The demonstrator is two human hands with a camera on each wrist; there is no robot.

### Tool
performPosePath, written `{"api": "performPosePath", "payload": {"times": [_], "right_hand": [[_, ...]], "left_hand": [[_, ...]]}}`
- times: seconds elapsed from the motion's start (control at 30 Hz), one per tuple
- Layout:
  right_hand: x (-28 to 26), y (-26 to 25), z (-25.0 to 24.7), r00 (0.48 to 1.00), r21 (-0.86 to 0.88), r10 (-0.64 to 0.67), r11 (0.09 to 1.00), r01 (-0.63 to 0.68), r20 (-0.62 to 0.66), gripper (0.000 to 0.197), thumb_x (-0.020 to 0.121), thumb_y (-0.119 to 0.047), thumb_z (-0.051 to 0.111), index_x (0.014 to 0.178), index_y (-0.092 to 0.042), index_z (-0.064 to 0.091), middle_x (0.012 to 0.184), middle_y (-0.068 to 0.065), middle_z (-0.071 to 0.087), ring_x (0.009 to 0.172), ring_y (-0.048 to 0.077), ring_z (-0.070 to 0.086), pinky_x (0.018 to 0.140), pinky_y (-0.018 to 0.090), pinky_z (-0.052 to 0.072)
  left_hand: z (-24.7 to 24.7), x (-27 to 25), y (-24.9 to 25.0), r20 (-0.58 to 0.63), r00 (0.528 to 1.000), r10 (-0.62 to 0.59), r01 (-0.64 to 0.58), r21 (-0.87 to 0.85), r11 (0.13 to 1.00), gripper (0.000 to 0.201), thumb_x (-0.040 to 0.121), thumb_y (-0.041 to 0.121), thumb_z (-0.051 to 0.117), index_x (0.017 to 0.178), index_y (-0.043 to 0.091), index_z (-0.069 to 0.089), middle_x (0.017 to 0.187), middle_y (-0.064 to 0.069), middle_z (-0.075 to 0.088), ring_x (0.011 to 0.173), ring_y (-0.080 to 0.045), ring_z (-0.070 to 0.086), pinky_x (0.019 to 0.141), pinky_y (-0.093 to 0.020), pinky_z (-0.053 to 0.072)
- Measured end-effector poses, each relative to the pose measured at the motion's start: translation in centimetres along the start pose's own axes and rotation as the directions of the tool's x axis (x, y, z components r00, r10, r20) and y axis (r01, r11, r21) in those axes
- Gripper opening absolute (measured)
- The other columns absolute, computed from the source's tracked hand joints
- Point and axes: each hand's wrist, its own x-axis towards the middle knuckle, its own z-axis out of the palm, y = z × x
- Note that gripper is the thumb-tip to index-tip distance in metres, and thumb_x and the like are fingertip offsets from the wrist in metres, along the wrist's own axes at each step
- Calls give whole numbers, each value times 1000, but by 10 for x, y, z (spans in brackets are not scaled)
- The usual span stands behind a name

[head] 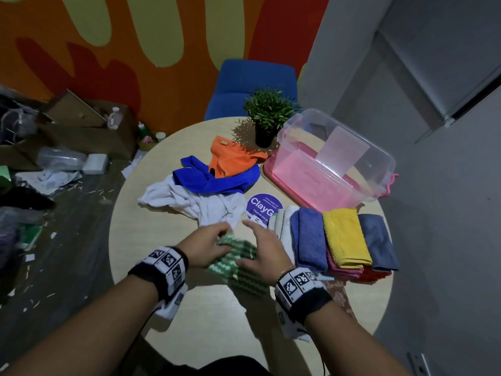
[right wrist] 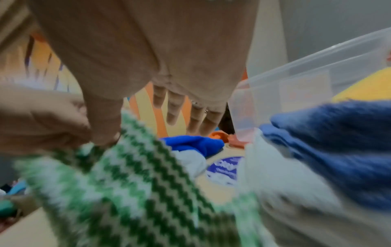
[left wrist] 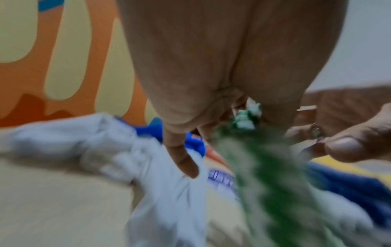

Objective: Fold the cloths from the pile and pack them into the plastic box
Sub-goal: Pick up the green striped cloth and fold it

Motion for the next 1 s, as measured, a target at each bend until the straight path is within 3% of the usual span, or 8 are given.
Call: {"api": "performPosePath", "payload": {"times": [0.07, 0.17, 0.3, 0.43, 0.53, 0.7, 0.83, 1.0], "right_hand": [[7, -16, -15, 997, 138, -37, 989, 46, -66, 74, 77, -28, 82, 139, -32, 43, 128, -6, 61, 117, 11, 55, 104, 35, 45], [12, -28, -45, 980, 294, -33, 951, 91, -195, 30, 81, -17, 76, 108, -22, 65, 95, -9, 70, 89, 4, 65, 82, 29, 52], [16, -25, -70, 958, 378, -38, 914, 148, -284, 6, 88, -20, 71, 90, -14, 68, 82, -1, 69, 78, 15, 65, 74, 38, 54], [16, -24, -80, 943, 416, 6, 898, 142, -334, 28, 94, -21, 67, 70, -9, 58, 59, -2, 50, 59, 15, 49, 62, 39, 44], [17, -26, -87, 934, 405, -4, 901, 159, -357, 27, 95, -17, 66, 71, -4, 61, 59, -3, 51, 58, 16, 48, 61, 34, 41], [19, -33, -93, 931, 531, 50, 832, 162, -362, 11, 94, 1, 60, 102, -5, 66, 57, -13, 63, 51, -3, 55, 55, 14, 43], [25, -34, -99, 943, 456, 53, 883, 109, -328, 9, 95, -4, 60, 90, -9, 65, 64, -4, 63, 48, 9, 57, 53, 23, 47], [26, -39, -102, 938, 485, 44, 864, 136, -343, 25, 95, -1, 59, 84, -23, 62, 72, -6, 68, 65, 5, 64, 67, 19, 52]], "left_hand": [[-20, 1, 30, 5, 996, 84, -83, -115, 990, 33, 88, 26, 73, 109, 35, 49, 87, 6, 65, 78, -11, 63, 68, -27, 49], [-47, -1, 49, 22, 995, 98, -92, -192, 977, 54, 85, 23, 78, 121, 38, 41, 93, -2, 67, 82, -21, 66, 77, -37, 55], [-69, -9, 52, -198, 971, 134, -173, -195, 965, 31, 93, 11, 66, 108, 33, 50, 92, -1, 71, 81, -24, 70, 76, -51, 57], [-78, -7, 54, -390, 906, 167, -219, -93, 971, 20, 95, 17, 65, 97, 33, 53, 89, -7, 65, 68, -26, 56, 66, -42, 50], [-83, -8, 56, -433, 879, 199, -271, -110, 956, 16, 92, 14, 70, 97, 27, 62, 90, -2, 67, 74, -21, 62, 71, -42, 55], [-92, -9, 58, -400, 895, 199, -270, -129, 954, 16, 87, 13, 74, 102, 18, 75, 87, -5, 74, 72, -19, 70, 69, -31, 58], [-93, -4, 60, -476, 856, 202, -271, -79, 959, 14, 88, 7, 74, 85, 21, 74, 81, 2, 74, 72, -8, 69, 65, -16, 54], [-96, -1, 61, -489, 853, 185, -290, -149, 945, 8, 89, 5, 72, 87, 12, 71, 83, -2, 74, 81, -13, 72, 77, -27, 57]]}}
